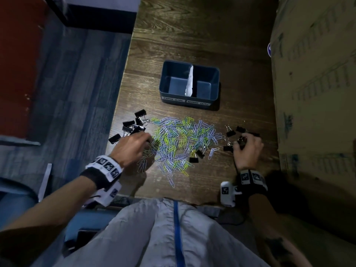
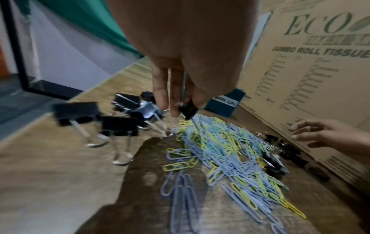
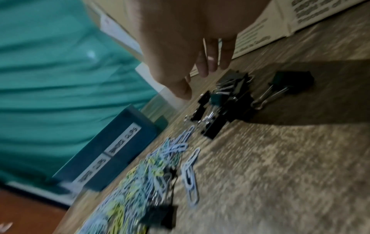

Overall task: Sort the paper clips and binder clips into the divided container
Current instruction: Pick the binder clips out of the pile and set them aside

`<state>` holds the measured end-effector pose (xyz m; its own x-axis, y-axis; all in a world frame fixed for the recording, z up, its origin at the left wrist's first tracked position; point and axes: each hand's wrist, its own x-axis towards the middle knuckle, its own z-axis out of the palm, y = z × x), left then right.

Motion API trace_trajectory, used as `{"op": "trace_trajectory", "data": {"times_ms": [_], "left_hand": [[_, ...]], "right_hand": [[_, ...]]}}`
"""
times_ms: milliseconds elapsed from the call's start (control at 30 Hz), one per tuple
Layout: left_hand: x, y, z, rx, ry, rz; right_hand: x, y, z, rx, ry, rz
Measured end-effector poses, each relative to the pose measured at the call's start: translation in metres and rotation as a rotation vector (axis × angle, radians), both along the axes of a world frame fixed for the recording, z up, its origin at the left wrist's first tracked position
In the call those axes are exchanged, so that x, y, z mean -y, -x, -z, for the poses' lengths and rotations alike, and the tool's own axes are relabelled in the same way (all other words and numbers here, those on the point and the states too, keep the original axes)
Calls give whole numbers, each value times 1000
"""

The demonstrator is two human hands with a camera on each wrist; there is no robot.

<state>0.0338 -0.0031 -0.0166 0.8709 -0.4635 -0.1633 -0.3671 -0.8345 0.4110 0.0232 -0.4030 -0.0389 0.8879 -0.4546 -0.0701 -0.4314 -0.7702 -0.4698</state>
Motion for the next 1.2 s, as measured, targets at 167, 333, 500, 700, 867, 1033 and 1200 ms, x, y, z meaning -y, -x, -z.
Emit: {"op": "trace_trajectory", "data": {"times_ms": [167, 333, 500, 700, 867, 1033, 1200], "left_hand": [[-42, 10, 3, -268, -233, 51], [-45, 17, 11, -300, -260, 57], [-27, 8, 7, -99, -323, 165], [54, 0, 5, -47, -258, 330], [119, 6, 9, -30, -157, 413], [144, 19, 21, -69, -206, 393], [141, 20, 31, -101, -263, 372]], "right_hand": [[-40, 5, 3, -59, -184, -370], [-73, 19, 8, -379, -180, -595], [-86, 28, 8, -446, 3, -606], [-90, 39, 15, -362, 48, -590], [-81, 44, 16, -383, -18, -554], [-78, 52, 11, -378, 47, -645], [-77, 62, 21, -348, 69, -599]]}}
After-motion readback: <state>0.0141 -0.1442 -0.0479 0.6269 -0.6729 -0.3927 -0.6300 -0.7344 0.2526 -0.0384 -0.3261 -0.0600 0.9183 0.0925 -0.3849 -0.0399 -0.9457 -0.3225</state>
